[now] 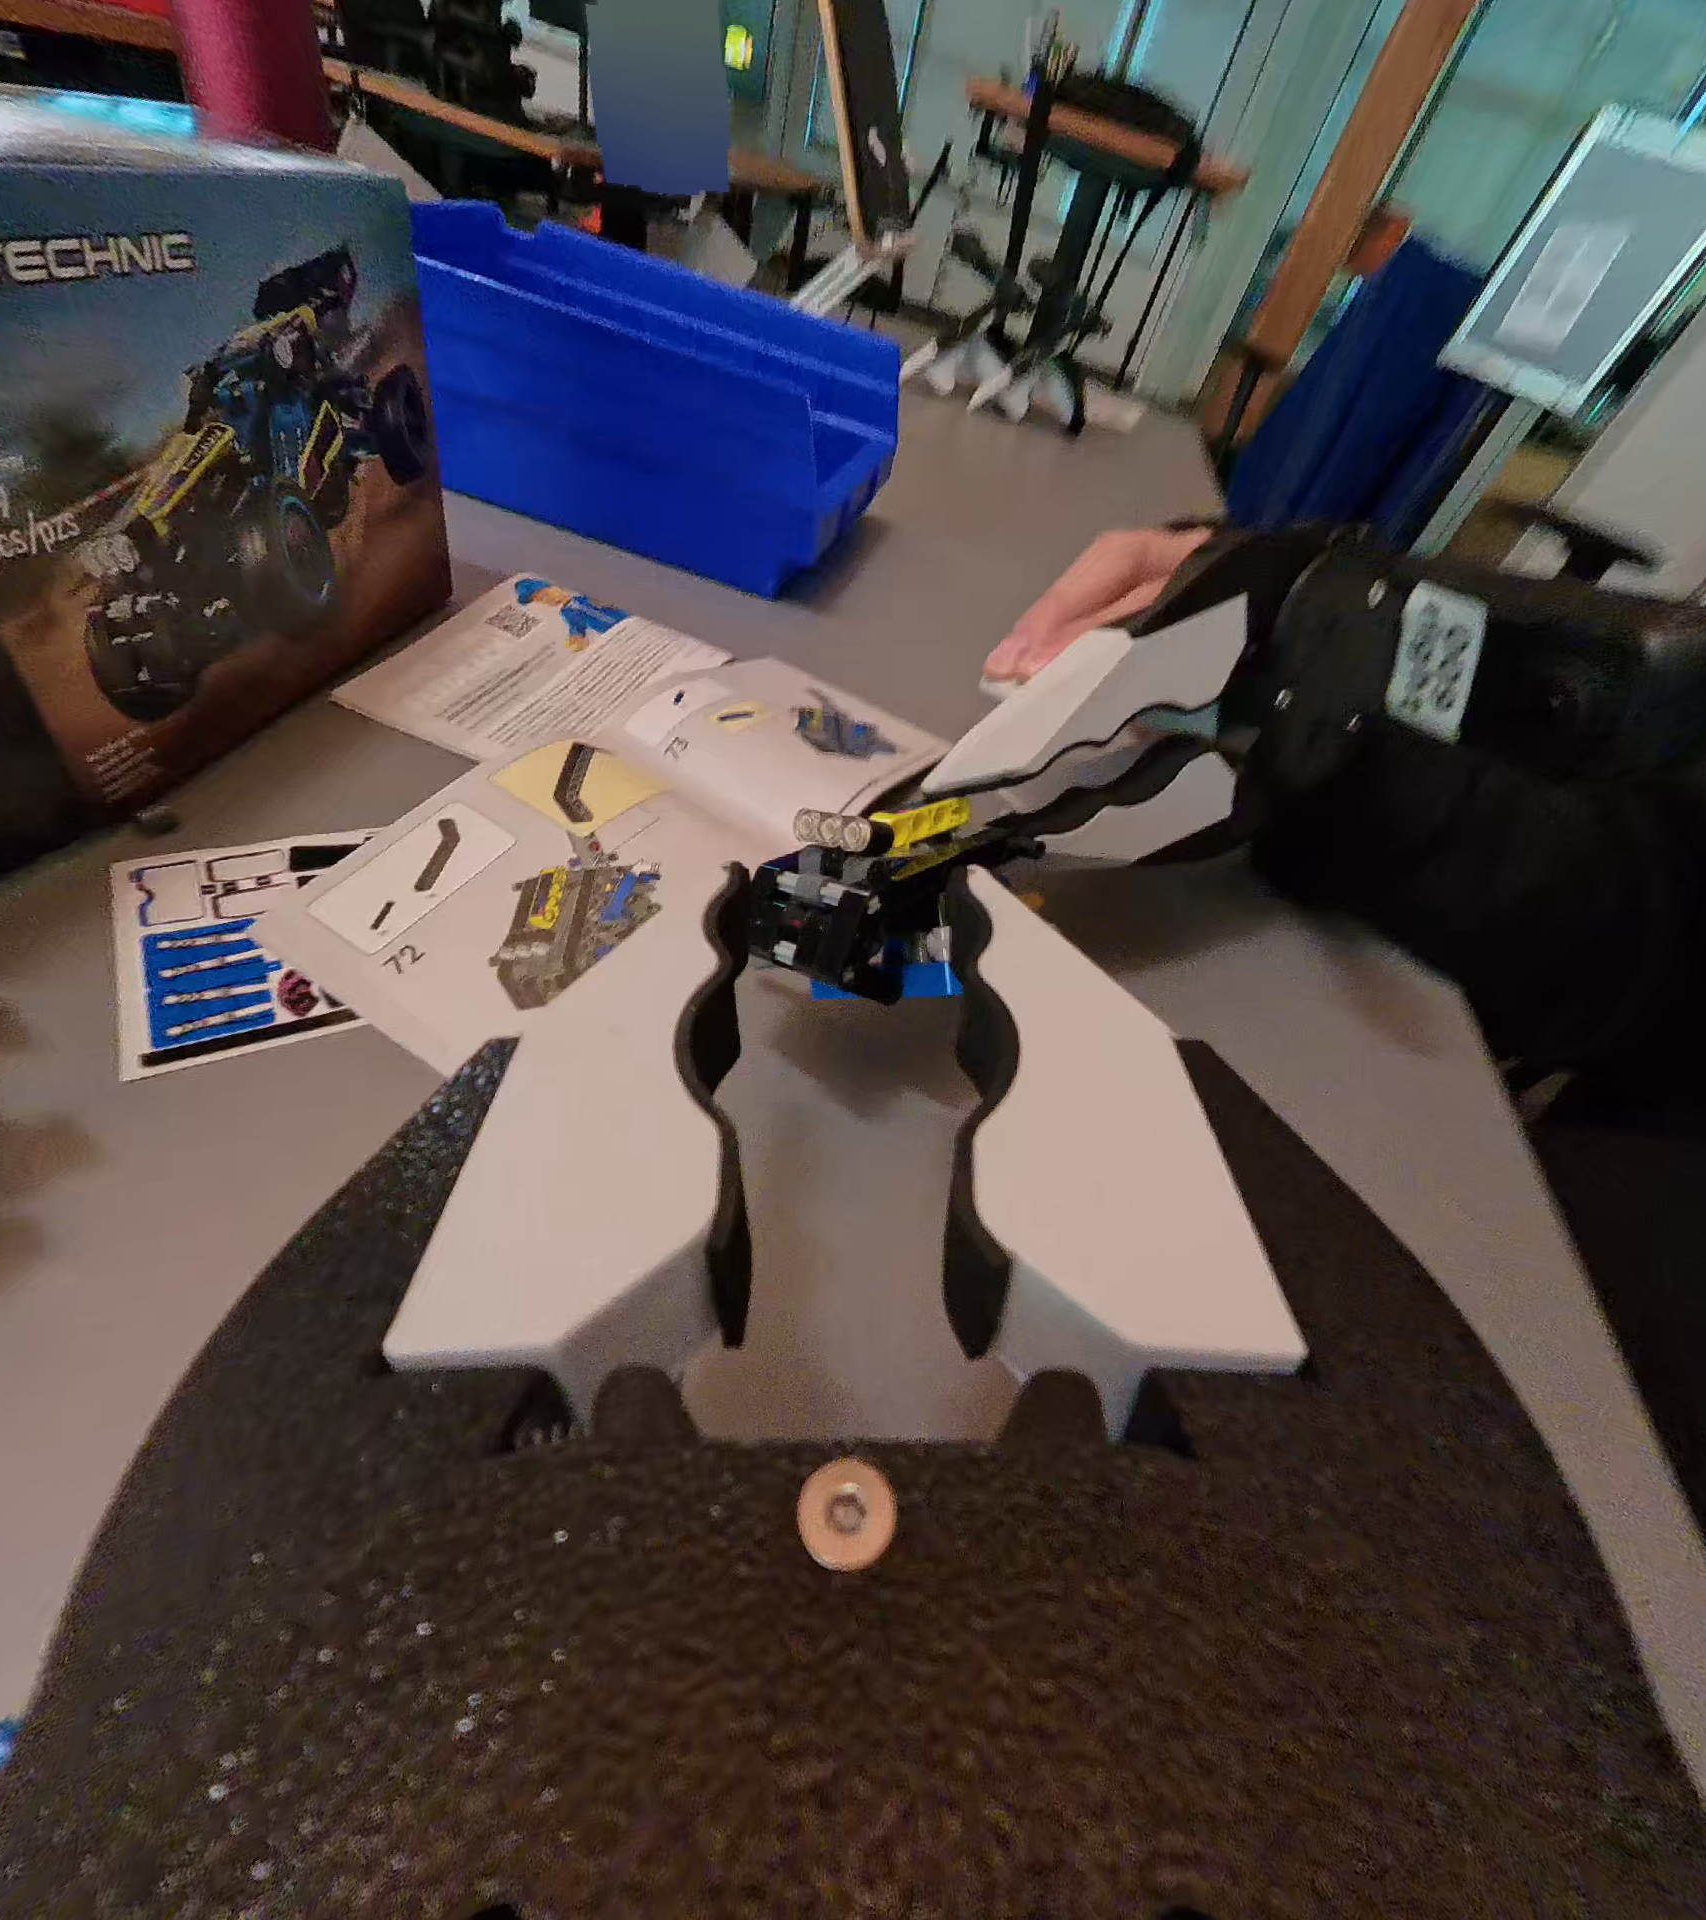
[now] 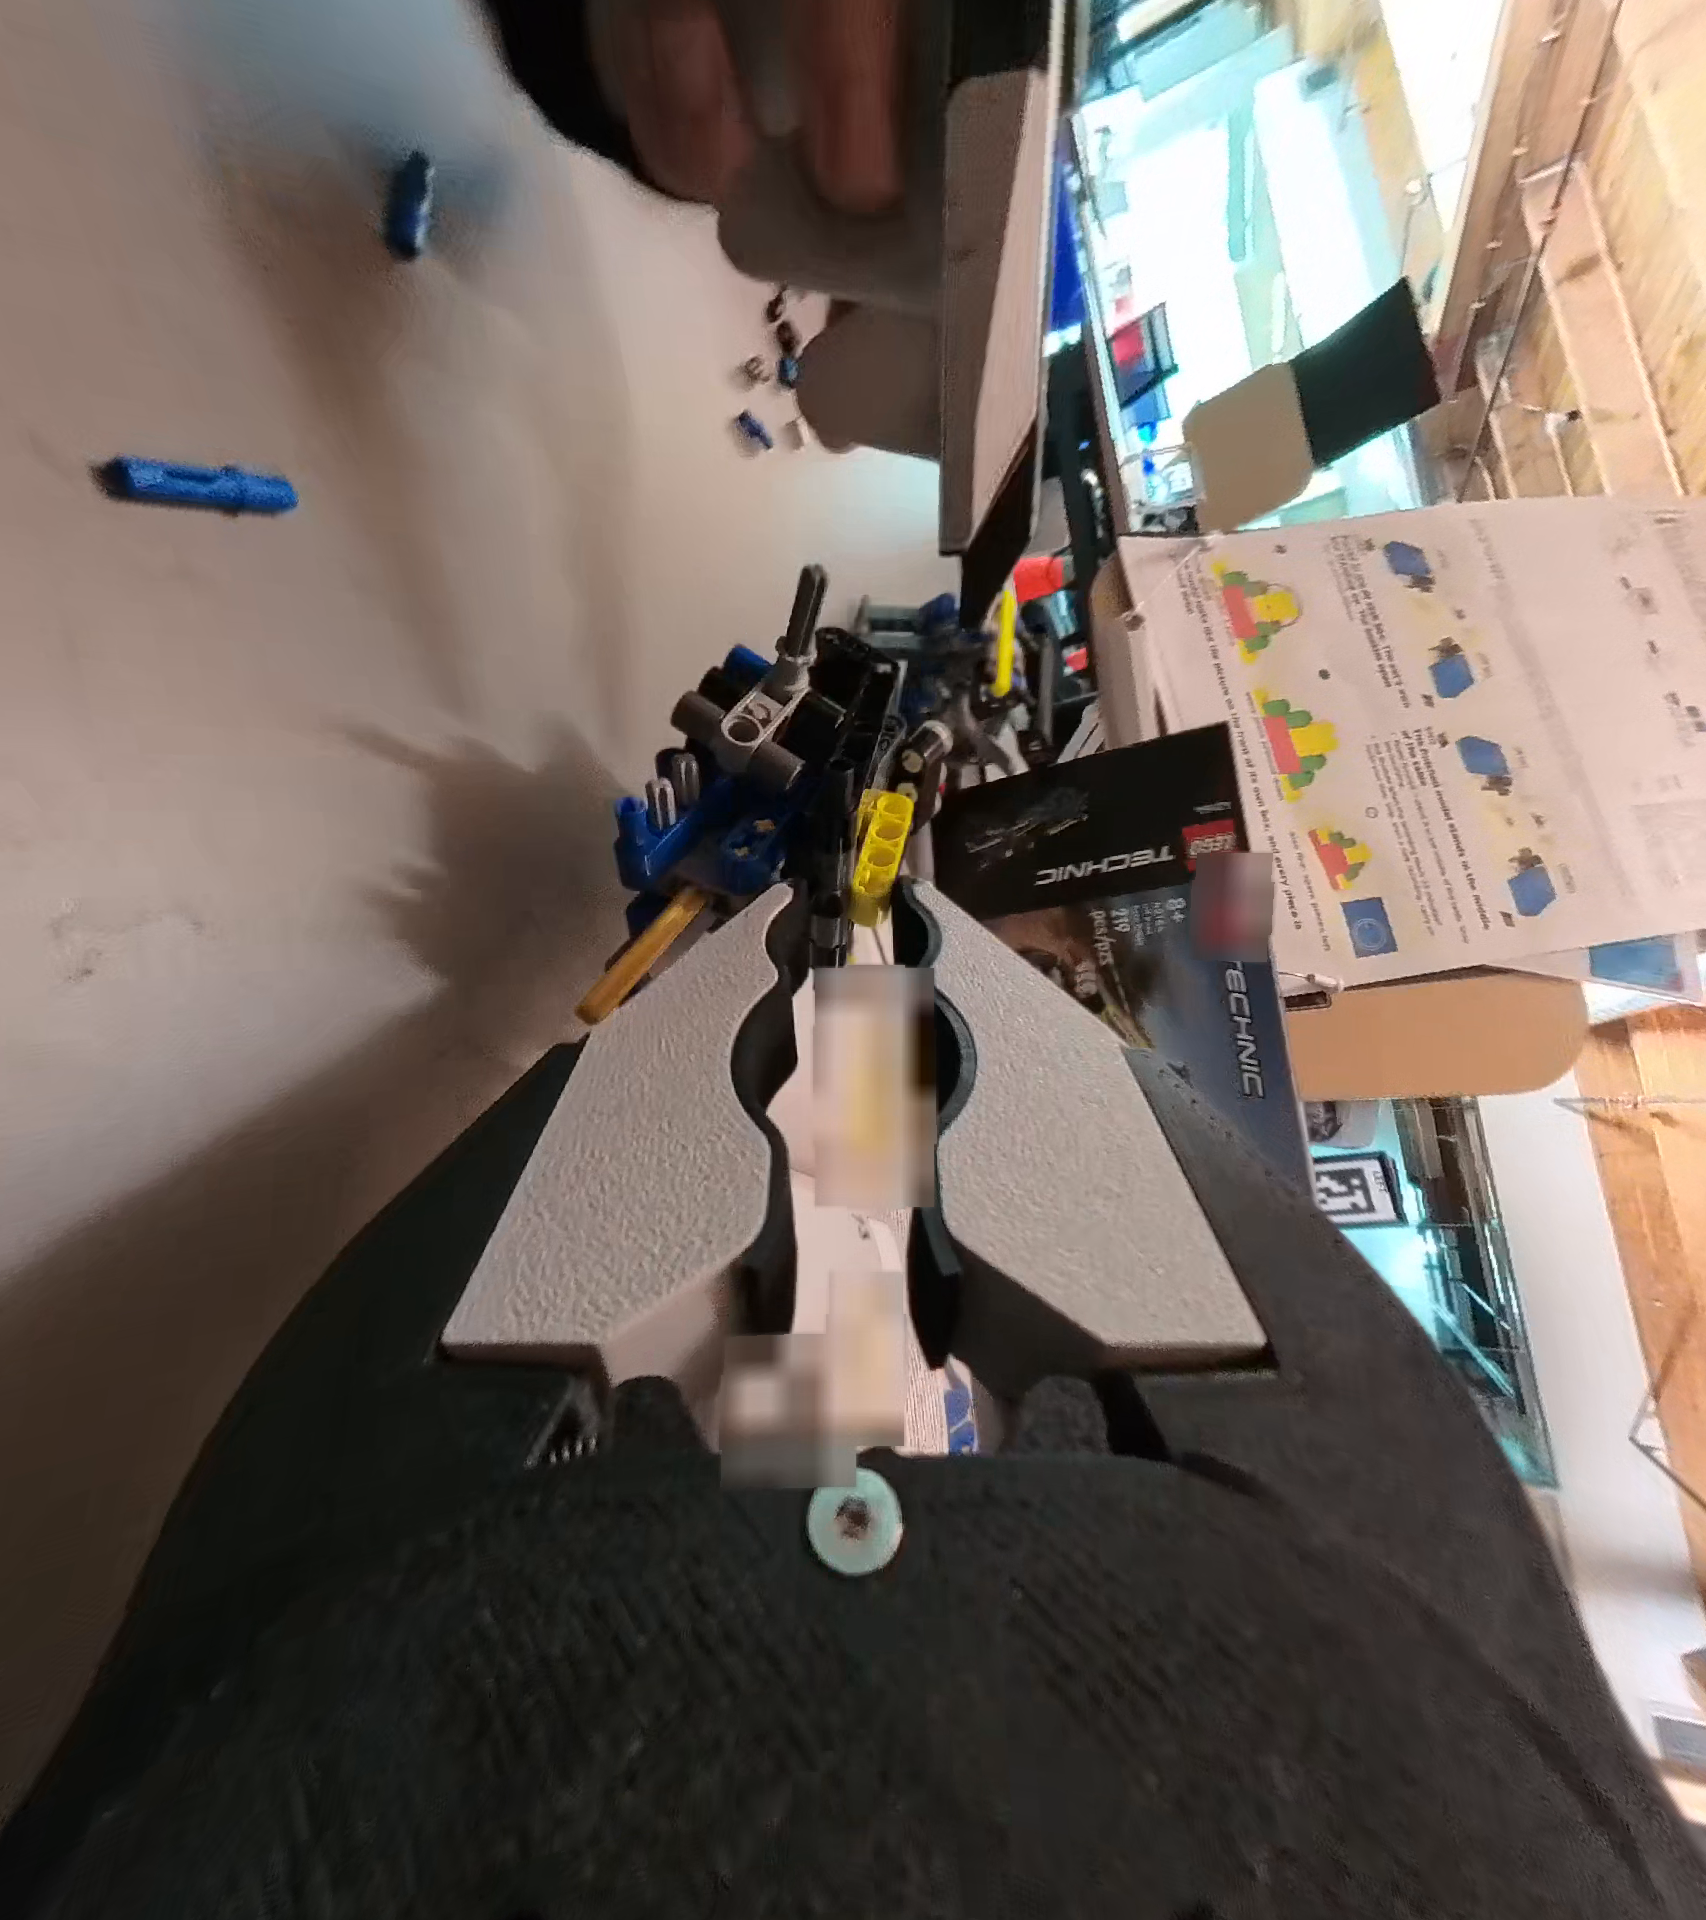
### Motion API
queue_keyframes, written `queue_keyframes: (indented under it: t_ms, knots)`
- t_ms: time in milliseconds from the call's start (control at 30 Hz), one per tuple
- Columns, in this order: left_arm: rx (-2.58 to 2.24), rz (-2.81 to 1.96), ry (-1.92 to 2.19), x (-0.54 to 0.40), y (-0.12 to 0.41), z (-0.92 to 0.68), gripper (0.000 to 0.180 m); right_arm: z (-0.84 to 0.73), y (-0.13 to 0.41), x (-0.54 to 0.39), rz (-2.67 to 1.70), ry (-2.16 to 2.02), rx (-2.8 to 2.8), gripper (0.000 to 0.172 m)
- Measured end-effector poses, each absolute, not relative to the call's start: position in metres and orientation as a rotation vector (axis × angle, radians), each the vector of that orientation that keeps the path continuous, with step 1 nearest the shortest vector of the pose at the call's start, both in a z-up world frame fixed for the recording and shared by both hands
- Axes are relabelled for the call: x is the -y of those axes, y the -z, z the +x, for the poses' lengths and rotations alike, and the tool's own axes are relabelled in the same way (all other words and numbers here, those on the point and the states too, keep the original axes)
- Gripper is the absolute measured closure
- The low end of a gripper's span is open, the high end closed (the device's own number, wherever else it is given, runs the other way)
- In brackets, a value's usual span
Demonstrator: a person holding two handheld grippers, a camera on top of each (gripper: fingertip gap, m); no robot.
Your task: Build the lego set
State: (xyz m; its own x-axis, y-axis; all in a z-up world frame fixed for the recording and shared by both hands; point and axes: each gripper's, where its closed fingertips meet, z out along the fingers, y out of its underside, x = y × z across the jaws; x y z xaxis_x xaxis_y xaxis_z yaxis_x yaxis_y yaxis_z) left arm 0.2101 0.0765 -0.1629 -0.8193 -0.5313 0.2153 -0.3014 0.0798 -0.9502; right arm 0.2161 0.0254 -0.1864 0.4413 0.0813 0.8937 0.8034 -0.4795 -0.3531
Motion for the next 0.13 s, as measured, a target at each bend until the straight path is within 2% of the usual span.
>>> queue_keyframes:
  t_ms: [133]
  knots:
    - [-2.303,-0.78,1.681,-0.067,0.182,0.198,0.144,0.213,0.204,-0.027,-1.928,1.145,0.84,0.158]
